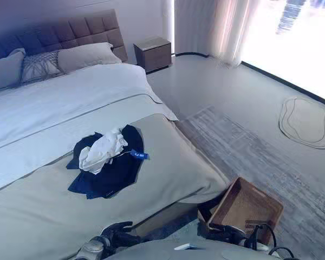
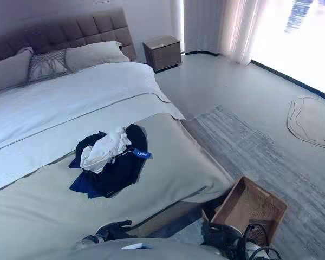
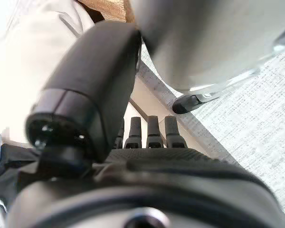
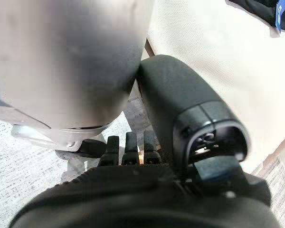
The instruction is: Pick up the clothes from the bed and place them into the basket
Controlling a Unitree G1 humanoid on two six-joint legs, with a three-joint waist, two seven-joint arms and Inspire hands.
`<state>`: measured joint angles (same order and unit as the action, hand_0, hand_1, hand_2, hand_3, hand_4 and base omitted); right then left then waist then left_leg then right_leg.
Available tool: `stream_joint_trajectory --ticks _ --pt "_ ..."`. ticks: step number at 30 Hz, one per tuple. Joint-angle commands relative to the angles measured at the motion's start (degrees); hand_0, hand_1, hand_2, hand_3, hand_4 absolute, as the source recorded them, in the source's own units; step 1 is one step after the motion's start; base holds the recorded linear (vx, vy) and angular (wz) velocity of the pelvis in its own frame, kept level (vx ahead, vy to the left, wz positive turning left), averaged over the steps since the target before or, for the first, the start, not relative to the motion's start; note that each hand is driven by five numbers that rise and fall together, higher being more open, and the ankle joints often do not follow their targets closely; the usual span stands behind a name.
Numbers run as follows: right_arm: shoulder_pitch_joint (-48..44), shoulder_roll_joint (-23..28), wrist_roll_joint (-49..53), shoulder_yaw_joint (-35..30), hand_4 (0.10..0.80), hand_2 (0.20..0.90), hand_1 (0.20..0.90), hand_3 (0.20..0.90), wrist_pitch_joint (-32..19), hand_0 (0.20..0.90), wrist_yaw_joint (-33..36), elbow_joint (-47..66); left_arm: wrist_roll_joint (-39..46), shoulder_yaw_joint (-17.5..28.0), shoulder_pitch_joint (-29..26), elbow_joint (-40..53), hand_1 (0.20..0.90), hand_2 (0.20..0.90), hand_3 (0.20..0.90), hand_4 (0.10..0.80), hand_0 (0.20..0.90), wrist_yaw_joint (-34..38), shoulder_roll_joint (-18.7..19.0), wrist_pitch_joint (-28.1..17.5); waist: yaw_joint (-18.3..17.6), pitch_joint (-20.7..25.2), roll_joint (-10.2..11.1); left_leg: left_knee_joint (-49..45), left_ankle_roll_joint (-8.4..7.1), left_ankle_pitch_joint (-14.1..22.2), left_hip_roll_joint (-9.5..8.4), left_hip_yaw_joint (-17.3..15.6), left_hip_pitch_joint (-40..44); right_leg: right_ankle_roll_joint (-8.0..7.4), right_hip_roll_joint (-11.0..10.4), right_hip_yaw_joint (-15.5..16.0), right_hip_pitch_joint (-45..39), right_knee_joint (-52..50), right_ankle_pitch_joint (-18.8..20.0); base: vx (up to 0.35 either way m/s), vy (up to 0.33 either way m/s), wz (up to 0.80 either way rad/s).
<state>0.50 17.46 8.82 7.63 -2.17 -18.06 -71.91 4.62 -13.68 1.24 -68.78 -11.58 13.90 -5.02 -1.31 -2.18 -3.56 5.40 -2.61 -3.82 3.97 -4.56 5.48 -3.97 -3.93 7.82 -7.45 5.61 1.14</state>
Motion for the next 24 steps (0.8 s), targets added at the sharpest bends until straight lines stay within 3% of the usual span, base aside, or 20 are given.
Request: stream_joint_trajectory --ticks 1,20,24 --pt "-3.19 -1.96 -1.67 0.47 0.800 0.900 0.900 0.900 -0.17 0.900 -1.05 -3.04 0.20 0.85 -3.62 -2.93 0.900 0.900 0.900 0.800 0.900 -0.63 0.26 -1.19 1.17 -3.05 2.53 -0.55 3.43 7.35 -5.14 1.46 3.79 2.14 2.31 1.79 -0.80 -3.37 -4.81 0.000 0.000 0.00" --pt "-3.22 -2.24 -0.50 0.28 0.800 0.900 0.900 0.900 0.90 0.900 1.19 -3.01 0.24 0.97 -4.11 -3.20 0.900 0.900 0.900 0.800 0.900 1.08 0.20 -0.38 1.09 -3.05 2.81 -0.61 3.64 7.42 -5.18 1.01 3.77 2.01 2.38 1.44 -0.70 -3.24 -4.55 0.000 0.000 0.00" --pt "-2.93 -2.63 11.75 -3.22 0.800 0.900 0.900 0.900 3.37 0.900 5.83 -3.26 0.65 0.94 -3.92 -3.21 0.900 0.900 0.900 0.800 0.900 1.36 0.17 -0.11 0.81 -2.97 2.64 -0.65 3.65 7.51 -5.15 0.93 4.00 1.93 2.30 1.12 -0.81 -3.29 -4.48 0.025 0.012 0.00"
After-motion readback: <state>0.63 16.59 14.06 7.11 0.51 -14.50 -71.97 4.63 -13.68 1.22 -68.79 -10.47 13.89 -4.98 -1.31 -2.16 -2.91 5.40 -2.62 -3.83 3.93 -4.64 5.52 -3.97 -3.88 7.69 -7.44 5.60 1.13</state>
